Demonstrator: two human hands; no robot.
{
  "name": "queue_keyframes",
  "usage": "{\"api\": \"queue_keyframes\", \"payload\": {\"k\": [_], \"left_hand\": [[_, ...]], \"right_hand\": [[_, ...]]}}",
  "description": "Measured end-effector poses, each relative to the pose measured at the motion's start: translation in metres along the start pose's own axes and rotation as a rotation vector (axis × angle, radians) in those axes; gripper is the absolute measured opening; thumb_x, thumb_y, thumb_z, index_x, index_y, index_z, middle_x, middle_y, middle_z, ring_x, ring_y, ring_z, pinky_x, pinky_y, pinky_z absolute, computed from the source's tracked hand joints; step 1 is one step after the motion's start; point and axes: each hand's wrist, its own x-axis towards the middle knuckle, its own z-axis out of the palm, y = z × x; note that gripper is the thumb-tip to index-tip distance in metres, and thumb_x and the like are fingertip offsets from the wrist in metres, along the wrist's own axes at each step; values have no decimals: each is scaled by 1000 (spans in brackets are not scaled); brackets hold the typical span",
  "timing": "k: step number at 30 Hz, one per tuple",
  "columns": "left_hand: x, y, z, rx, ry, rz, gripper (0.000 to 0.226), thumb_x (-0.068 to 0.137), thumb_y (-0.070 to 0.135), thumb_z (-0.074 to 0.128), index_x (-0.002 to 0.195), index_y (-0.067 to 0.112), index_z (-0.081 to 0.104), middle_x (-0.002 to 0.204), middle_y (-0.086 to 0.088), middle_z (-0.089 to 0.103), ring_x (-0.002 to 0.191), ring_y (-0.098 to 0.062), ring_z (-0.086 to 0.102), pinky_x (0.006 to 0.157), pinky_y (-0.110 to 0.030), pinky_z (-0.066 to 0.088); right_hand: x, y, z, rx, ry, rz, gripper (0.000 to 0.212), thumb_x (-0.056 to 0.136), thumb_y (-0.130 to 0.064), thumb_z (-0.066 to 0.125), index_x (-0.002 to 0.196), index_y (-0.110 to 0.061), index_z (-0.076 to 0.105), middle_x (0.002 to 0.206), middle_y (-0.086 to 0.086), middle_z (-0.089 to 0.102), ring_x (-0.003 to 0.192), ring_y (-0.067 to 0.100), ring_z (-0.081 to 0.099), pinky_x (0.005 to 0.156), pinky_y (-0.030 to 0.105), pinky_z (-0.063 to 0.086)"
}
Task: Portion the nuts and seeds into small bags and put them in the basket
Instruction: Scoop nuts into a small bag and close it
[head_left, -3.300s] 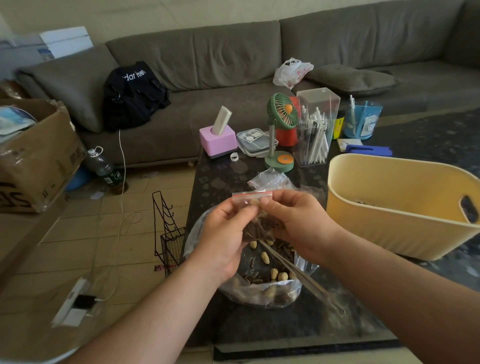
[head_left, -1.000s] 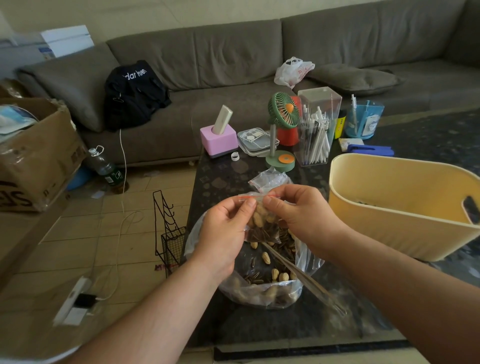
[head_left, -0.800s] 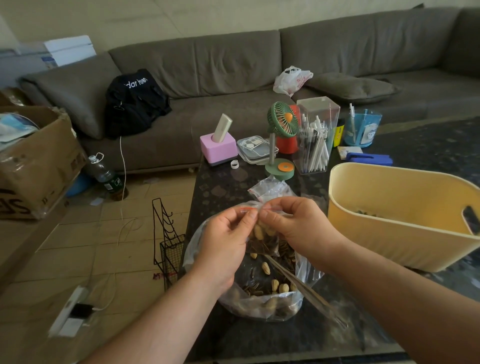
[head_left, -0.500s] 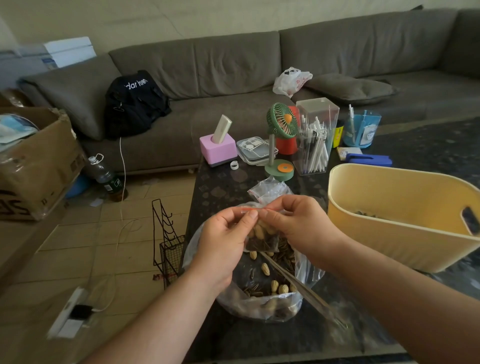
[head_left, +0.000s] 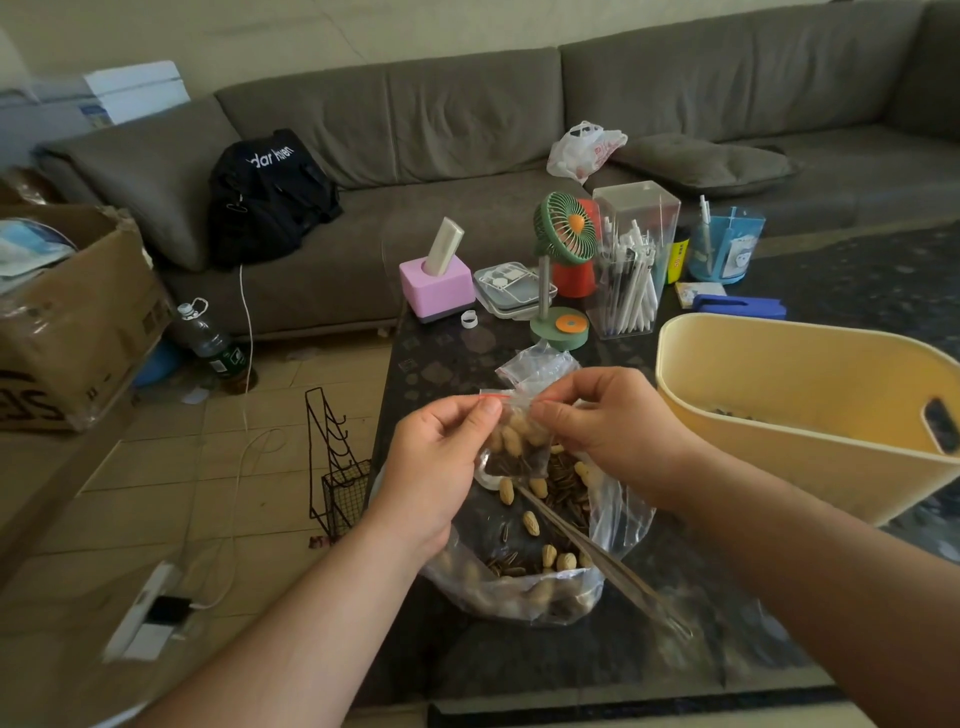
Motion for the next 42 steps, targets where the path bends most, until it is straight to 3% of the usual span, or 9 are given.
{"api": "queue_keyframes", "payload": {"k": [6, 12, 18, 23, 27, 30, 34, 39, 42], "left_hand": [[1, 3, 0, -78, 21, -3, 16, 105, 22, 65, 100, 17, 80, 96, -5, 81, 93, -20, 78, 87, -39, 61], [2, 3, -2, -110, 6, -13, 14, 101, 25, 68, 101, 22, 82, 105, -5, 81, 101, -21, 78, 88, -39, 60], [4, 3, -6, -119, 21, 19, 10, 97, 16, 73, 99, 23, 80, 103, -10, 81, 98, -24, 77, 89, -42, 60], [1, 2, -2, -75, 2, 28, 14, 98, 16, 73, 95, 25, 82, 96, -5, 80, 91, -18, 75, 93, -44, 61], [-1, 4, 1, -87, -30, -3, 8, 87, 27, 78, 94, 24, 83, 100, -7, 81, 99, -24, 77, 99, -52, 61], [-2, 4, 2, -130, -46, -39, 16, 82, 33, 78, 96, 27, 82, 108, -13, 80, 110, -34, 76, 103, -64, 56], [-2, 4, 4, -148, -79, -64, 16, 82, 34, 77, 96, 34, 83, 108, -7, 80, 116, -34, 74, 104, -68, 53], [-4, 9, 6, -239, -176, -205, 44, 88, 42, 65, 128, 22, 71, 119, -12, 78, 110, -27, 76, 91, -47, 61], [-7, 8, 10, -219, -209, -261, 46, 81, 31, 75, 124, 16, 74, 119, -11, 79, 107, -22, 74, 95, -44, 58]], "right_hand": [[3, -3, 7, 114, -18, 34, 9, 92, -14, 79, 86, -8, 75, 79, 6, 76, 66, 9, 67, 60, 17, 53], [2, -3, -1, 193, -28, 96, 9, 93, -14, 77, 97, -6, 75, 90, 19, 75, 77, 20, 68, 71, 30, 59], [2, -3, -4, 136, -20, 81, 8, 94, -18, 78, 88, -14, 74, 81, 4, 73, 77, 17, 68, 68, 26, 56], [1, -4, -1, 149, -73, 71, 17, 90, -18, 81, 104, -27, 78, 102, 5, 74, 85, 17, 70, 75, 30, 57], [-2, -3, 6, 106, -73, 12, 9, 88, -21, 83, 95, -16, 79, 86, 7, 78, 75, 13, 72, 70, 23, 57], [0, -2, 6, 149, -38, 3, 8, 90, -17, 82, 98, -17, 79, 94, 11, 77, 81, 19, 74, 76, 30, 61], [1, -3, 4, 133, -88, 19, 13, 92, -17, 80, 104, -14, 77, 95, 8, 75, 79, 14, 74, 72, 25, 59], [3, -5, 3, 316, -35, 101, 12, 98, -12, 72, 97, 0, 71, 74, 4, 72, 65, 12, 69, 67, 31, 60], [3, -5, 2, 459, -9, 184, 8, 100, -14, 69, 96, -7, 69, 74, 4, 71, 64, 13, 69, 63, 28, 57]]}}
